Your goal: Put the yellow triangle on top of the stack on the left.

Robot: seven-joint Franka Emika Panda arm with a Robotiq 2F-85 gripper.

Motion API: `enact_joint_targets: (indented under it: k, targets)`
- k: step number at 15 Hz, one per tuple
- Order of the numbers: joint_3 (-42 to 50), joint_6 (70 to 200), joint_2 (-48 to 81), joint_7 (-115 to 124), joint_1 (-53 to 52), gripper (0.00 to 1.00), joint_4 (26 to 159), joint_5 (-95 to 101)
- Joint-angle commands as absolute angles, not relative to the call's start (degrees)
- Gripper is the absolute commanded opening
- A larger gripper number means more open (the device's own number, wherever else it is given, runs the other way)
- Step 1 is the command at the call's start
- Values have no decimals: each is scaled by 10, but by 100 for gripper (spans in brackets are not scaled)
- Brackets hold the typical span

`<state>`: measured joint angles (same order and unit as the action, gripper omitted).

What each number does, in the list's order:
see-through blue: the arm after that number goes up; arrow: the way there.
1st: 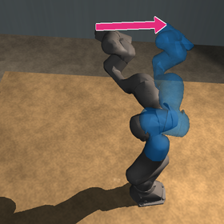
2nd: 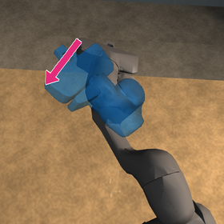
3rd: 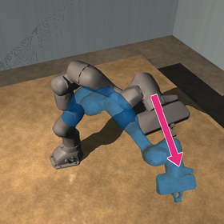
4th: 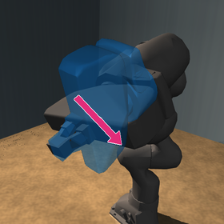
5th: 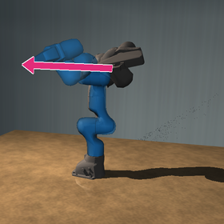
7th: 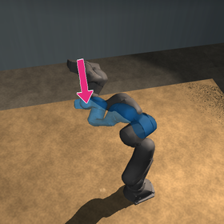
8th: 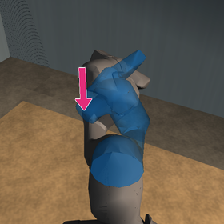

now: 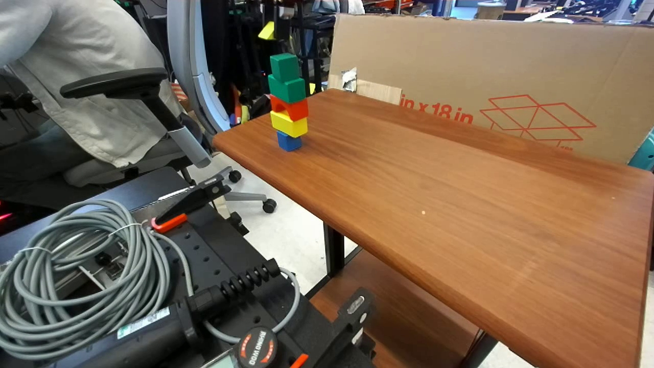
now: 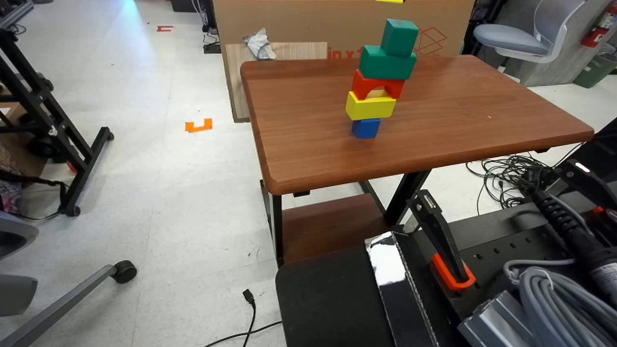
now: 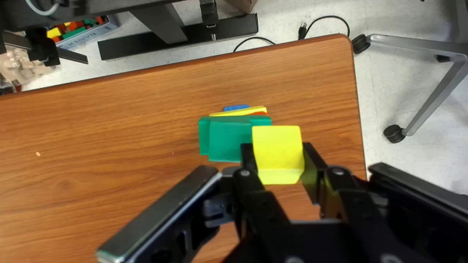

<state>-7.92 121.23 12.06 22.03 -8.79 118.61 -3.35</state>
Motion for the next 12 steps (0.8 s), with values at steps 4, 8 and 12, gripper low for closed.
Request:
enact_joint_targets:
  k: [4,8,12]
  targets:
    - [-70,1193,114,240,-94,8,1183,-30]
    - [-65,1192,109,238,-91,8,1187,-34]
    - [-61,1192,109,241,-91,8,1190,-32]
